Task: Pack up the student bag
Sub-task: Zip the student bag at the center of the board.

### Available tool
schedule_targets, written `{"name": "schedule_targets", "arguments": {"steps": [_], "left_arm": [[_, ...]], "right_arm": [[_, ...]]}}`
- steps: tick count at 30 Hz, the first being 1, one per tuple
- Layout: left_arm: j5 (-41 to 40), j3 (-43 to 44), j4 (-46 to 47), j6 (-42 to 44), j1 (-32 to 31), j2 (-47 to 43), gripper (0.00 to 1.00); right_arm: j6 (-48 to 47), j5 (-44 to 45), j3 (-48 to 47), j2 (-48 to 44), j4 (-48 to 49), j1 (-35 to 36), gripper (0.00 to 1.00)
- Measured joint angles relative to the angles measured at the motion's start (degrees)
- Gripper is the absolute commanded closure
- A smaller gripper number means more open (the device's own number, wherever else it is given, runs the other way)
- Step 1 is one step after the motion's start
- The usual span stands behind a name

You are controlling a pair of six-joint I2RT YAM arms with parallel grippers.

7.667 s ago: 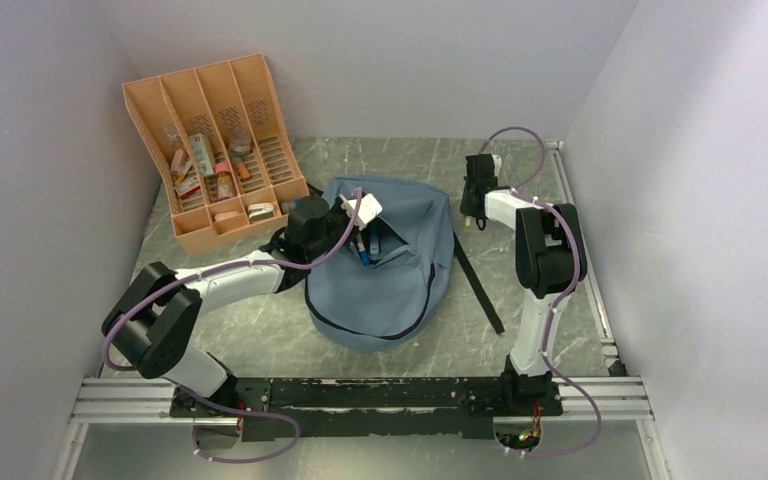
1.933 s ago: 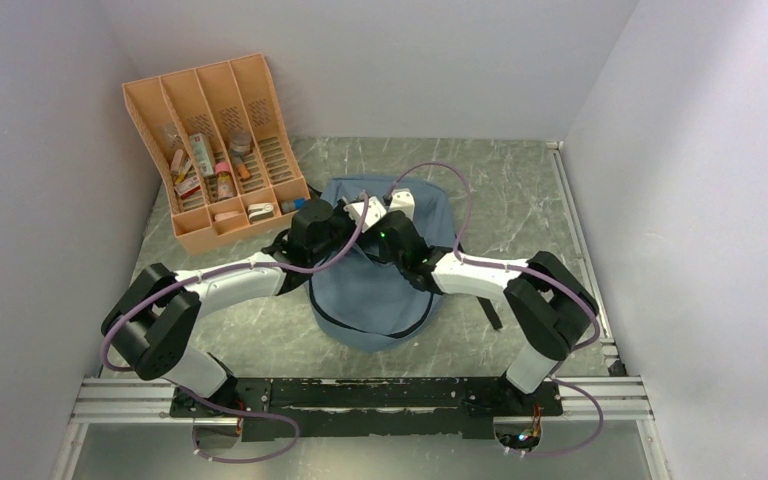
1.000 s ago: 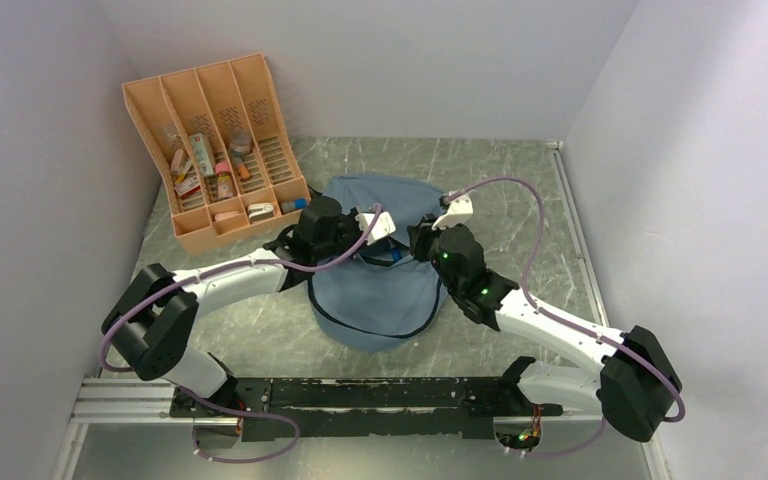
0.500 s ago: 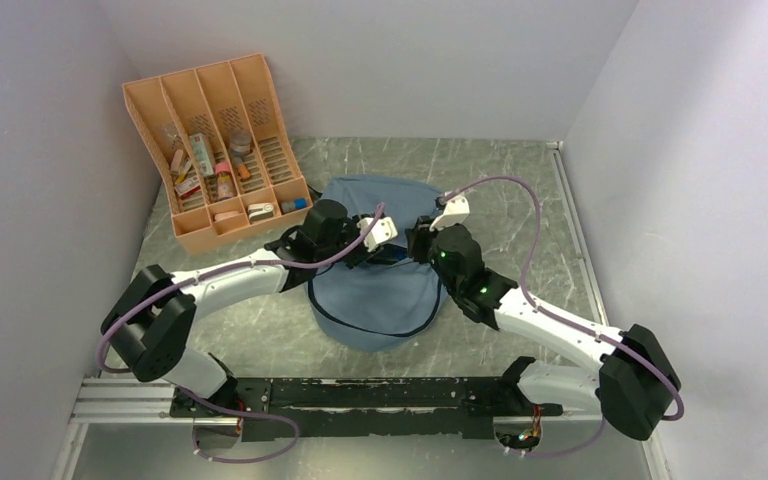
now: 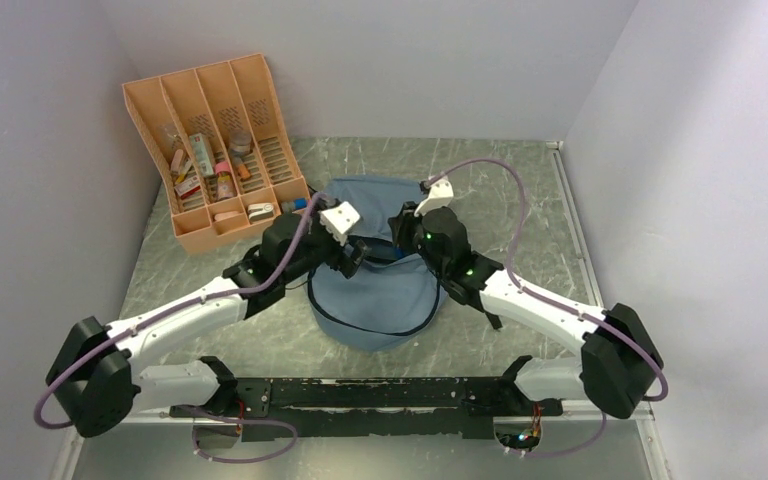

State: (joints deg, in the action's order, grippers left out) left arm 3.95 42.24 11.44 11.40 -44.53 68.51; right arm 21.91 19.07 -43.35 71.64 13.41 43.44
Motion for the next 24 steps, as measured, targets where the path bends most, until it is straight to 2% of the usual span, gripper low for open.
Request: {"name": "schedule_targets", "arguments": {"steps": [5, 11, 16, 24], "left_arm": [[-10.9, 0.7, -2.1, -14.7, 2.4, -2.0, 0.03], [-13.9, 6.1, -11.4, -32.1, 13.7, 3.4, 0.06], [-13.9, 5.1, -15.3, -39.2, 16.3, 4.6, 0.06], [-13.9, 3.8, -16.5, -43.0, 17.3, 4.7, 0.07]], "right_arm": [[0.6, -3.6, -2.3, 4.9, 0.4, 0.0, 0.73], [0.5, -9.5, -5.0, 10.6, -0.8, 0.0, 0.74], [0.0, -12.4, -4.4, 11.8, -2.8, 0.0, 0.74], [0.0, -12.7, 3.1, 11.4, -4.2, 0.0, 0.72]]}}
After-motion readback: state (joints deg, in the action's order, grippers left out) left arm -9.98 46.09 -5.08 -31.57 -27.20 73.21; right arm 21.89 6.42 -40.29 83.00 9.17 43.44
